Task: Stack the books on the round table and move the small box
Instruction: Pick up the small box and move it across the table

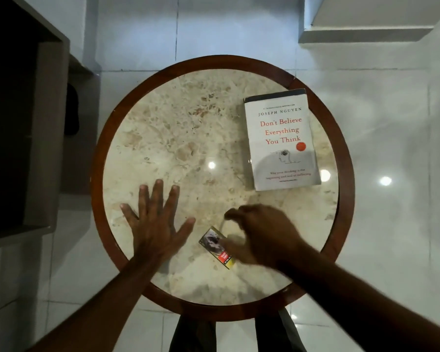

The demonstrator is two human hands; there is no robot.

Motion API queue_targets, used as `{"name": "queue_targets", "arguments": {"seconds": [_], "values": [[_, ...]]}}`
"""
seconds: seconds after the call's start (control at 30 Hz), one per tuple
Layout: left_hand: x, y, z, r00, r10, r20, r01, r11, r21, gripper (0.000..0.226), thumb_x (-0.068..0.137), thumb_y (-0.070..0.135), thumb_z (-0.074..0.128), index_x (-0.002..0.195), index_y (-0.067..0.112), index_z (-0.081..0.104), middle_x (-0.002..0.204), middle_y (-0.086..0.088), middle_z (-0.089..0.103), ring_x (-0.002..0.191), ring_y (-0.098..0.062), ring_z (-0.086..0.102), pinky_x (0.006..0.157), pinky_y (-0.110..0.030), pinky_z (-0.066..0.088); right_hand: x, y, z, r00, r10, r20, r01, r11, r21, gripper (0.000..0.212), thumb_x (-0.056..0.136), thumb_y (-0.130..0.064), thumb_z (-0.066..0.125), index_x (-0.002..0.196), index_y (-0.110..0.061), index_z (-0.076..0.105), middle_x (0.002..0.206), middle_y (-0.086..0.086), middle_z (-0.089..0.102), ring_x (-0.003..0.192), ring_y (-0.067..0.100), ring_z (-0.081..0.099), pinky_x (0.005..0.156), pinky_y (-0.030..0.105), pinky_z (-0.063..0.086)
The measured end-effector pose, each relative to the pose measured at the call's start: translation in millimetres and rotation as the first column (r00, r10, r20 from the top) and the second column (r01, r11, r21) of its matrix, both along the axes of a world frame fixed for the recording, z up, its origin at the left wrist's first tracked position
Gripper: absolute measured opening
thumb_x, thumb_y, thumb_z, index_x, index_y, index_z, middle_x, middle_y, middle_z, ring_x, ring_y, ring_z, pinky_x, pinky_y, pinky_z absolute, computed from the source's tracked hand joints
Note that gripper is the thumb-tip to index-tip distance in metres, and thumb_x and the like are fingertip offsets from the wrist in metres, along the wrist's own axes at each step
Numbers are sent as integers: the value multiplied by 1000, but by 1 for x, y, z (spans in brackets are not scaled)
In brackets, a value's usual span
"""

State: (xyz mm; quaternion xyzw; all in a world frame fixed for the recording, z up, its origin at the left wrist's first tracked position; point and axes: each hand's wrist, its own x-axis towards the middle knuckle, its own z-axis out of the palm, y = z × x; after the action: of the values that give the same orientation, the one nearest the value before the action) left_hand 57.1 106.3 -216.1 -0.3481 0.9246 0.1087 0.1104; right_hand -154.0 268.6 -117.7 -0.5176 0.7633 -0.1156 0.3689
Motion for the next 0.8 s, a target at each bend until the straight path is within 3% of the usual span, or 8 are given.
{"name": "queue_targets", "arguments": {"seconds": [0.13, 0.3, 0.37, 0.47, 0.6, 0.67, 0.73, 0.8], "values": [[-1, 2, -9, 999, 13, 53, -15, 999, 30, 94, 87, 90, 20, 166, 42, 2, 178, -3, -5, 163, -38, -7, 116, -83, -5, 57, -3, -19, 974, -21, -227, 27, 999, 25, 104, 74, -88, 41, 152, -19, 32, 116, 13, 69, 95, 35, 64, 68, 44, 57], [3, 1, -12, 999, 10, 37, -11, 1000, 21, 96, 86, 92, 18, 166, 41, 3, 178, -5, -5, 162, -41, -5, 115, -87, 0, 69, -2, -40, 939, 166, -301, -88, 963, 256, 111, 75, -87, 44, 152, -28, -10, 115, 23, 57, 94, 35, 53, 74, 44, 43], [2, 1, -12, 999, 10, 41, -11, 1000, 27, 98, 85, 92, 20, 167, 39, 8, 178, -6, -2, 162, -42, -4, 114, -87, 2, 68, -4, -44, 913, 266, -311, -176, 941, 289, 98, 86, -71, 48, 151, -26, -9, 112, 23, 59, 91, 36, 55, 78, 46, 41], [2, 0, -11, 999, 16, 37, -18, 999, 37, 99, 84, 93, 19, 166, 38, 13, 178, -8, 4, 162, -42, -1, 114, -88, 3, 67, -7, -46, 923, 291, -253, -232, 943, 240, 73, 94, -48, 46, 151, -22, 9, 106, 15, 67, 86, 35, 62, 82, 46, 43], [4, -1, -15, 1000, 13, -12, -12, 998, 55, 97, 85, 93, 24, 166, 39, 17, 178, -6, 6, 163, -40, -3, 117, -82, -4, 48, -48, -39, 982, -21, -190, 41, 994, 105, 67, 96, -52, 45, 148, -25, 13, 97, 10, 73, 78, 32, 71, 83, 48, 54], [5, -1, -18, 999, 25, -28, -23, 998, 61, 96, 85, 92, 29, 165, 41, 18, 178, -4, 7, 163, -39, -3, 118, -80, -6, 29, -85, -38, 968, -173, -184, 182, 983, 34, 69, 94, -55, 50, 144, -24, 15, 82, 8, 73, 61, 30, 69, 70, 46, 61], [5, -1, -19, 999, 29, -39, -27, 998, 59, 95, 85, 91, 32, 165, 42, 17, 178, -3, 7, 163, -38, -3, 118, -80, -4, 10, -127, -40, 948, -269, -169, 264, 963, -51, 67, 91, -52, 59, 140, -22, 23, 76, 4, 68, 50, 20, 61, 53, 36, 58], [6, -2, -20, 999, 32, -42, -29, 997, 67, 94, 86, 91, 29, 166, 44, 11, 179, -2, 4, 163, -36, -5, 119, -80, -5, -8, -172, -44, 936, -311, -168, 296, 949, -106, 70, 87, -50, 67, 139, -20, 30, 82, 0, 64, 54, 13, 55, 47, 25, 48]]}}
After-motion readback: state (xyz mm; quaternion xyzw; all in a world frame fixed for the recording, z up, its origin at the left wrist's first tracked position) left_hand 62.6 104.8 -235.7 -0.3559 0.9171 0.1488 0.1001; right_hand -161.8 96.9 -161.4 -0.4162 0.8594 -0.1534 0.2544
